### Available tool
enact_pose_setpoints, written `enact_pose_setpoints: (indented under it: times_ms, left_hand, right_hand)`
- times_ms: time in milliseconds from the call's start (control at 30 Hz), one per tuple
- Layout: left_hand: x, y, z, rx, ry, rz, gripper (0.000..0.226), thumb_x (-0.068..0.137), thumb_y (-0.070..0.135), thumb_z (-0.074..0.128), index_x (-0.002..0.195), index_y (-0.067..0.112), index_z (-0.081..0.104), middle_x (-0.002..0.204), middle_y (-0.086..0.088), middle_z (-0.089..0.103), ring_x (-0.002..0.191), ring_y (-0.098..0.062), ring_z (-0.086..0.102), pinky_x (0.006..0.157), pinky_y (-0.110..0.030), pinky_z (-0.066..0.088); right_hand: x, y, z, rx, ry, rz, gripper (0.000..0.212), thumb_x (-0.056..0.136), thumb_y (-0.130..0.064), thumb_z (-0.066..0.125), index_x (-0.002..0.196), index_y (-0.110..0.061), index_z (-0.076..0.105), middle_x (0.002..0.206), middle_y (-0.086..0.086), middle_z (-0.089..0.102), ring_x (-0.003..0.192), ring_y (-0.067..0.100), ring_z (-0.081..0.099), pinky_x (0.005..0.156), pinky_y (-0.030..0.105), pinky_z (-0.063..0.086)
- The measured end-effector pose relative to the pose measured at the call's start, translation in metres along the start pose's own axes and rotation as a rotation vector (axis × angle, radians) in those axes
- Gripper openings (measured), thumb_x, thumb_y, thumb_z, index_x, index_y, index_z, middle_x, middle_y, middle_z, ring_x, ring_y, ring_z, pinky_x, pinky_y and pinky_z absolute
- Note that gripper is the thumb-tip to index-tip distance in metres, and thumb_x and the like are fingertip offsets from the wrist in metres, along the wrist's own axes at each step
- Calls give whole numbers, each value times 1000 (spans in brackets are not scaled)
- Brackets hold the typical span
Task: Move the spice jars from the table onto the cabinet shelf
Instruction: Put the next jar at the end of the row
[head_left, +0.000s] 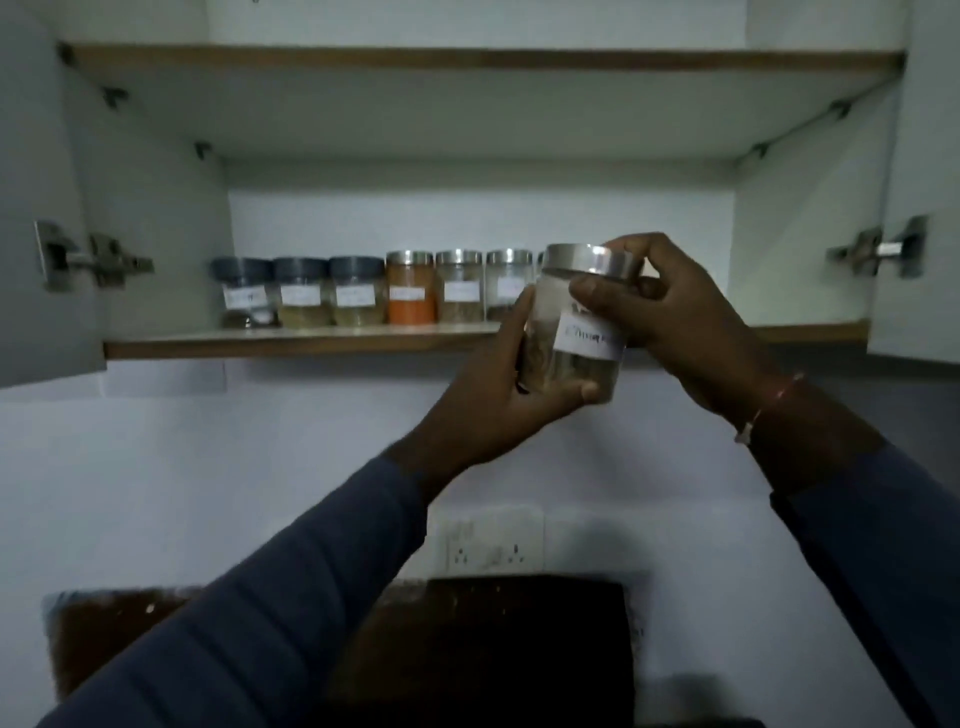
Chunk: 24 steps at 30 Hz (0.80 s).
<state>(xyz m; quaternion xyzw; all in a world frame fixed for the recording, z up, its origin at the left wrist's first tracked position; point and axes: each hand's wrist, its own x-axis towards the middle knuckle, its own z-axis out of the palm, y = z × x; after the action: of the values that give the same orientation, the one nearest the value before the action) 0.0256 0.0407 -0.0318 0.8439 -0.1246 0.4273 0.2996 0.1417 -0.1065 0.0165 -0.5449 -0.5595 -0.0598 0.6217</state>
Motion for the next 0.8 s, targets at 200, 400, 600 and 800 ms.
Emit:
enact_pose_setpoints:
  times_ms: [200,400,600,800]
  left_hand:
    - [76,-19,-8,472,-39,-123,84,84,62,57,150,25,21,134,-1,59,120,-17,57,94,-30,46]
    - [116,-40,5,797,-404,-434,62,100,55,20,137,16,51,140,-16,51,127,-33,48,102,-41,36]
    - [143,-54,22,905,-500,-676,64,94,56,30,148,22,31,158,-10,26,142,-30,28,109,-43,26]
    - [157,-80,22,735,-465,-844,84,77,72,37,147,25,34,156,-12,30,137,-32,35,106,-44,31]
  right_hand:
    - [65,9,-23,-281,157,-59,38,80,-45,72,103,-19,58,101,2,67,94,20,66,81,40,57]
    - [104,51,-43,-499,142,73,41,81,-44,72,108,-17,59,102,2,66,93,20,64,83,37,53]
    - [142,94,-61,-607,109,213,43,85,-42,68,115,-15,55,110,7,64,102,26,61,94,46,50]
    - [182,133,-73,-682,83,312,46,85,-42,69,119,-16,51,113,7,63,103,28,61,93,43,50]
